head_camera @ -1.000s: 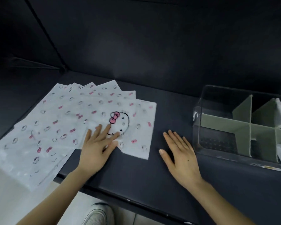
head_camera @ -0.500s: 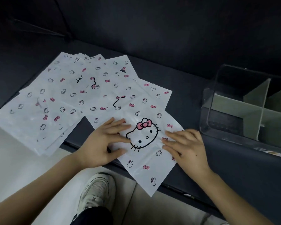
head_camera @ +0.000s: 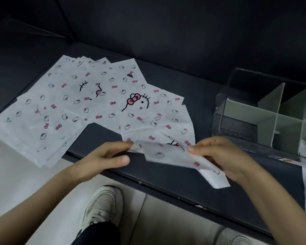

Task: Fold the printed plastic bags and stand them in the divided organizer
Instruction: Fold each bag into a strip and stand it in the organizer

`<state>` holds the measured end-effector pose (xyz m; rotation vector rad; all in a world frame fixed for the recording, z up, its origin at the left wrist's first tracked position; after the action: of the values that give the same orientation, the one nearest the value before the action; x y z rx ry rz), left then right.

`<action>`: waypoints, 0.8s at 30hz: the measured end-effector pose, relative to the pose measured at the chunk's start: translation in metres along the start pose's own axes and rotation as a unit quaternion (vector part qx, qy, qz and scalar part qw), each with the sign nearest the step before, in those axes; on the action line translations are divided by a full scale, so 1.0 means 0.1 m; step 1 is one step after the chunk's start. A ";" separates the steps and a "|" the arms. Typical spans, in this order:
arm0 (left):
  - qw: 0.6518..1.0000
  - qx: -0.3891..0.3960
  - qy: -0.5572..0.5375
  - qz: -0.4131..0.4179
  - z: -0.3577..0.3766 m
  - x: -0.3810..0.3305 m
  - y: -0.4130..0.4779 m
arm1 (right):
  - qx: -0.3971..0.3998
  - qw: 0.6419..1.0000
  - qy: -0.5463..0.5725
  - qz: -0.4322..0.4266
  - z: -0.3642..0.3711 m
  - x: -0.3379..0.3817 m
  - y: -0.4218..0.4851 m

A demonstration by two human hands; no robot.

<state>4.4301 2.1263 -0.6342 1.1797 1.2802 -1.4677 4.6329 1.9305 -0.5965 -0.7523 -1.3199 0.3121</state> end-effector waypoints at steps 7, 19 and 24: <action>0.946 -0.325 0.006 -0.011 0.01 0.05 0.25 | -0.016 0.996 0.032 -0.077 -0.05 0.29 0.14; 0.923 -0.378 -0.054 -0.051 -0.15 0.14 0.25 | -0.098 0.964 0.028 -0.245 0.03 0.10 0.27; 0.922 -0.379 0.008 -0.085 -0.22 0.19 0.16 | -0.195 0.962 0.013 -0.191 -0.03 0.00 0.42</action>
<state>4.4445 2.1458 -0.6566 0.5691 1.7707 -0.9093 4.6446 1.9605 -0.6242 -0.8020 -1.4867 -0.2746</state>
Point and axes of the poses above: each hand's wrist, its own y-axis towards the middle knuckle, its own z-axis out of the palm, x = y × z, the point moved 2 cm from there along y, towards the middle knuckle, and after that the axes turned 14 degrees about x, right-handed, at the moved point
